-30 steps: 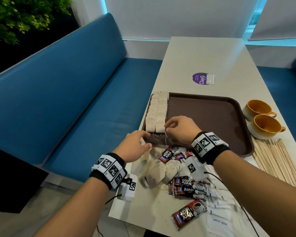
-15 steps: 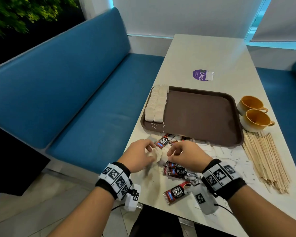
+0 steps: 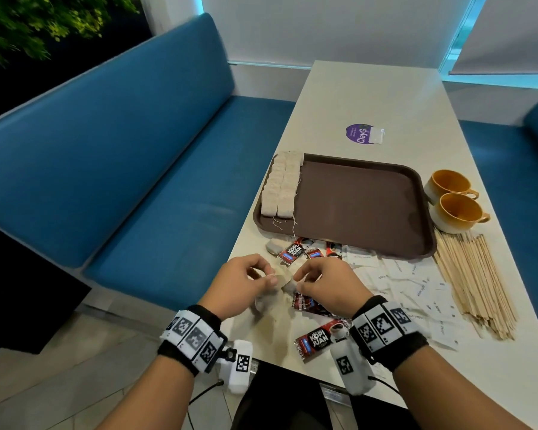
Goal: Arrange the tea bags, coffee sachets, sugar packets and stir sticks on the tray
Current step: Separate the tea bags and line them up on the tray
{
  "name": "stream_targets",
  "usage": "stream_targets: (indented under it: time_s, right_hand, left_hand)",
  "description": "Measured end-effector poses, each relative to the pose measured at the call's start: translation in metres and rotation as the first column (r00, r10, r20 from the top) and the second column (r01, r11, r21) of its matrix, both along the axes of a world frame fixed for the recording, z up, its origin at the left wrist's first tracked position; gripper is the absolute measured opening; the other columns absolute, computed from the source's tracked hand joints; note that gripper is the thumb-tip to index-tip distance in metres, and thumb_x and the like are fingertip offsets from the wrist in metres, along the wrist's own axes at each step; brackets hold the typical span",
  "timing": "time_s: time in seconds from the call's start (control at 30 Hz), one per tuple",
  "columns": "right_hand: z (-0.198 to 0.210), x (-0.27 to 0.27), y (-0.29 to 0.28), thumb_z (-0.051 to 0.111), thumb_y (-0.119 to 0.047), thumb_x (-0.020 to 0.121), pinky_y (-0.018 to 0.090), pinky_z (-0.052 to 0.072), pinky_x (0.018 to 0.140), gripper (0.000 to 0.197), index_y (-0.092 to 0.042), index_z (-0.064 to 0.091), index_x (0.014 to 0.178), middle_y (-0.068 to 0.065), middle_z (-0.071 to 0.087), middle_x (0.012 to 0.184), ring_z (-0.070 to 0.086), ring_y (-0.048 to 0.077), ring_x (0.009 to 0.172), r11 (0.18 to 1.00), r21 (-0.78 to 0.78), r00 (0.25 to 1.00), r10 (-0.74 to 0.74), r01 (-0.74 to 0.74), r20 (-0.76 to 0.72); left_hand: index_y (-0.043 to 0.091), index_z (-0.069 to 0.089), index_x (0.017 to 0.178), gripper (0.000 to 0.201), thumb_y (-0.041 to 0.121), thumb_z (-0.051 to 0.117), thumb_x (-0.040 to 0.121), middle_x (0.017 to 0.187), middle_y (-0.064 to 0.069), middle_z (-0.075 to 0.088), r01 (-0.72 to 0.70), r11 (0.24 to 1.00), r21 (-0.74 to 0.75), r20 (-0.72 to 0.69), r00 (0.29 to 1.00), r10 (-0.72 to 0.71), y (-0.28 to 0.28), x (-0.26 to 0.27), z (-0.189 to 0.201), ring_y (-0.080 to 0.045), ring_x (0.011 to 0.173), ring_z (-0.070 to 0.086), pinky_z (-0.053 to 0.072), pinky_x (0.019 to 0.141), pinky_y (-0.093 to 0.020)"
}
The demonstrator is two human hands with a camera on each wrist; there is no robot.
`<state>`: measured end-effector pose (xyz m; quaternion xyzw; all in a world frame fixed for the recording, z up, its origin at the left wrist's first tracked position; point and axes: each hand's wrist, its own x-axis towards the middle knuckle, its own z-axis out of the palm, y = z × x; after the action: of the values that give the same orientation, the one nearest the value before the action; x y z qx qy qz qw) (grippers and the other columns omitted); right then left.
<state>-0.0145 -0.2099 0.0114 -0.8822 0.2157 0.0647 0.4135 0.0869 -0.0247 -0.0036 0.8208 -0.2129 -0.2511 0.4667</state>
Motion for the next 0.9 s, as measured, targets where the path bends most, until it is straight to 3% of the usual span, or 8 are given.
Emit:
stream_targets:
  time_s: [0.1, 0.27, 0.4, 0.57, 0.67, 0.77, 0.83, 0.9]
  right_hand:
    - [-0.003, 0.006, 0.009, 0.081, -0.027, 0.083, 0.022, 0.048, 0.063, 0.01, -0.026, 0.072, 0.087, -0.002, 0.073, 0.08, 0.062, 0.007, 0.065, 1.0, 0.009, 1.0, 0.011, -0.011, -0.007]
    - [-0.012, 0.019, 0.028, 0.076, -0.021, 0.086, 0.024, 0.052, 0.066, 0.014, -0.022, 0.068, 0.098, -0.005, 0.068, 0.081, 0.062, 0.008, 0.068, 0.995, -0.034, 0.994, 0.096, -0.098, -0.042]
    - [-0.017, 0.029, 0.037, 0.082, -0.036, 0.081, 0.03, 0.05, 0.073, 0.028, -0.02, 0.063, 0.095, -0.002, 0.065, 0.096, 0.062, 0.017, 0.088, 0.973, -0.185, 0.986, 0.121, -0.142, -0.116]
    - [-0.019, 0.032, 0.041, 0.074, -0.025, 0.084, 0.037, 0.057, 0.078, 0.01, -0.02, 0.065, 0.083, 0.0, 0.068, 0.094, 0.065, 0.022, 0.087, 0.946, -0.274, 0.978, 0.13, -0.172, -0.165]
    - [-0.016, 0.028, 0.039, 0.075, -0.027, 0.082, 0.033, 0.056, 0.072, 0.011, -0.025, 0.066, 0.077, -0.008, 0.065, 0.082, 0.064, 0.015, 0.078, 0.97, -0.201, 0.988, 0.123, -0.139, -0.093]
    - [-0.003, 0.022, 0.035, 0.081, -0.028, 0.082, 0.024, 0.05, 0.063, 0.013, -0.02, 0.071, 0.08, -0.005, 0.07, 0.078, 0.06, 0.004, 0.063, 0.991, -0.031, 0.991, 0.132, -0.131, 0.035]
    - [0.007, 0.016, 0.033, 0.083, -0.029, 0.082, 0.021, 0.047, 0.06, 0.014, -0.021, 0.072, 0.08, -0.004, 0.072, 0.077, 0.058, 0.0, 0.058, 0.986, 0.081, 0.986, 0.135, -0.143, 0.102]
    - [0.013, 0.013, 0.03, 0.085, -0.03, 0.082, 0.031, 0.054, 0.062, 0.015, -0.02, 0.073, 0.082, -0.001, 0.074, 0.075, 0.063, 0.006, 0.062, 0.971, 0.196, 0.983, 0.11, -0.138, 0.148]
  left_hand:
    - [0.016, 0.066, 0.084, 0.019, 0.028, 0.08, 0.085, 0.09, -0.004, 0.077, -0.04, 0.985, -0.168, -0.041, 0.999, 0.033, 0.017, 0.003, 0.008, -0.023, 0.088, 0.073, 0.052, 0.084, -0.039]
    - [0.006, 0.063, 0.092, 0.009, 0.006, 0.072, 0.092, 0.078, -0.006, 0.071, -0.286, 0.881, -0.378, -0.138, 0.958, 0.251, 0.043, 0.005, 0.017, -0.021, 0.069, 0.067, 0.057, 0.074, -0.037]
    - [0.011, 0.073, 0.1, 0.011, 0.008, 0.074, 0.089, 0.092, -0.012, 0.076, -0.311, 0.887, -0.342, -0.167, 0.949, 0.268, 0.058, 0.0, 0.011, -0.022, 0.078, 0.069, 0.059, 0.078, -0.04]
    - [0.015, 0.078, 0.084, 0.01, 0.005, 0.076, 0.087, 0.085, -0.013, 0.076, -0.194, 0.949, -0.247, -0.143, 0.976, 0.162, 0.058, -0.014, 0.006, -0.025, 0.07, 0.069, 0.059, 0.076, -0.038]
    - [0.021, 0.078, 0.079, 0.014, 0.008, 0.081, 0.084, 0.101, 0.001, 0.077, -0.125, 0.965, -0.229, -0.064, 0.991, 0.114, 0.053, -0.018, 0.005, -0.021, 0.087, 0.075, 0.059, 0.087, -0.042]
    - [0.023, 0.079, 0.08, 0.011, 0.014, 0.085, 0.081, 0.121, 0.02, 0.07, 0.0, 0.986, -0.167, 0.107, 0.994, 0.018, 0.048, -0.02, 0.006, -0.003, 0.115, 0.064, 0.048, 0.1, -0.029]
    - [0.023, 0.079, 0.08, 0.01, 0.015, 0.085, 0.08, 0.124, 0.022, 0.069, 0.037, 0.985, -0.169, 0.119, 0.993, -0.017, 0.045, -0.02, 0.01, -0.001, 0.122, 0.06, 0.041, 0.106, -0.027]
    - [0.021, 0.079, 0.079, 0.014, 0.009, 0.084, 0.08, 0.118, 0.016, 0.073, 0.046, 0.97, -0.237, 0.08, 0.996, -0.028, 0.041, -0.022, 0.011, -0.006, 0.116, 0.066, 0.046, 0.105, -0.033]
